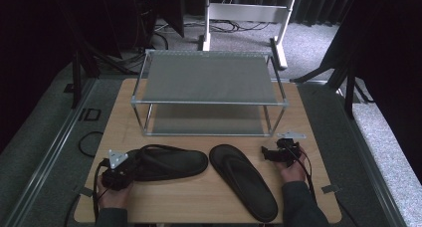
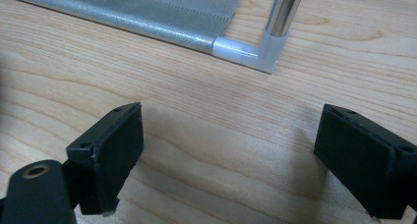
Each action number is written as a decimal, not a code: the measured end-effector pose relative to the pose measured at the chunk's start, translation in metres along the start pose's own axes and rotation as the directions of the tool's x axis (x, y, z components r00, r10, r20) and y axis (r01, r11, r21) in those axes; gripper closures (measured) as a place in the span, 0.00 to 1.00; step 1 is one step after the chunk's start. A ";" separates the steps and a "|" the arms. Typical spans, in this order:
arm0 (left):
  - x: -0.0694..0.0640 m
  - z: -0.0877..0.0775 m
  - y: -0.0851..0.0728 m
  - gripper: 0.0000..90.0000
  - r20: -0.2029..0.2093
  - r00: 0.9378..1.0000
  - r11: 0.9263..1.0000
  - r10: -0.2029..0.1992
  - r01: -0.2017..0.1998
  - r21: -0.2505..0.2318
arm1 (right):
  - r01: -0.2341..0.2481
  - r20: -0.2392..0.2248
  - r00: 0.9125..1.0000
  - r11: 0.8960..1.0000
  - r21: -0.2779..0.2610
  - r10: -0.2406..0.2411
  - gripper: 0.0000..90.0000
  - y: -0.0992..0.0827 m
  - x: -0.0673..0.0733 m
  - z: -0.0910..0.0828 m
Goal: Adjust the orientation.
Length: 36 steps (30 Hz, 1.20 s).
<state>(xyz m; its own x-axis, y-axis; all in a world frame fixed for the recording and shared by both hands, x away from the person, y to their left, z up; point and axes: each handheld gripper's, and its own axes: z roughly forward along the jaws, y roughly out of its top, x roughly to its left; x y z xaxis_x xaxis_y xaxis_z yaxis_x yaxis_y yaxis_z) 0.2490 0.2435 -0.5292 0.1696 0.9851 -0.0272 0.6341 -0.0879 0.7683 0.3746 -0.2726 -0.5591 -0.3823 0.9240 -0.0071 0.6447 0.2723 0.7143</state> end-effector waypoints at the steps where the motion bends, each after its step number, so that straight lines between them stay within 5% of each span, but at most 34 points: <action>1: 0.000 0.002 0.002 0.78 -0.002 1.000 1.000 -0.001 0.001 -0.005 | 0.000 0.000 1.000 1.000 0.000 0.000 0.12 0.000 0.000 0.000; 24: 0.007 0.038 0.027 0.69 -0.013 0.998 0.997 -0.067 0.067 -0.044 | -0.007 0.008 1.000 1.000 0.000 0.007 0.12 0.000 0.001 0.000; 27: 0.006 0.025 0.030 0.57 -0.009 0.989 0.985 -0.146 0.144 -0.096 | -0.007 0.008 1.000 1.000 0.000 0.007 0.12 0.000 0.001 0.000; 31: -0.004 0.013 0.033 0.41 -0.004 0.990 0.982 -0.140 0.139 -0.127 | -0.007 0.008 1.000 1.000 -0.001 0.007 0.12 0.000 0.001 0.000; 36: -0.036 0.017 0.033 0.32 0.031 0.996 0.991 -0.078 0.081 -0.103 | -0.007 0.009 1.000 1.000 0.000 0.007 0.12 -0.001 0.001 -0.001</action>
<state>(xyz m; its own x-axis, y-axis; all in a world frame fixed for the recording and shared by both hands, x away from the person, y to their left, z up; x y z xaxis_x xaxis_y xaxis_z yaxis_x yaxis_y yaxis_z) 0.2763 0.2027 -0.5134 0.1427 0.9839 -0.1071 0.5647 0.0079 0.8252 0.3735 -0.2719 -0.5592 -0.3720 0.9282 -0.0082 0.6473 0.2657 0.7145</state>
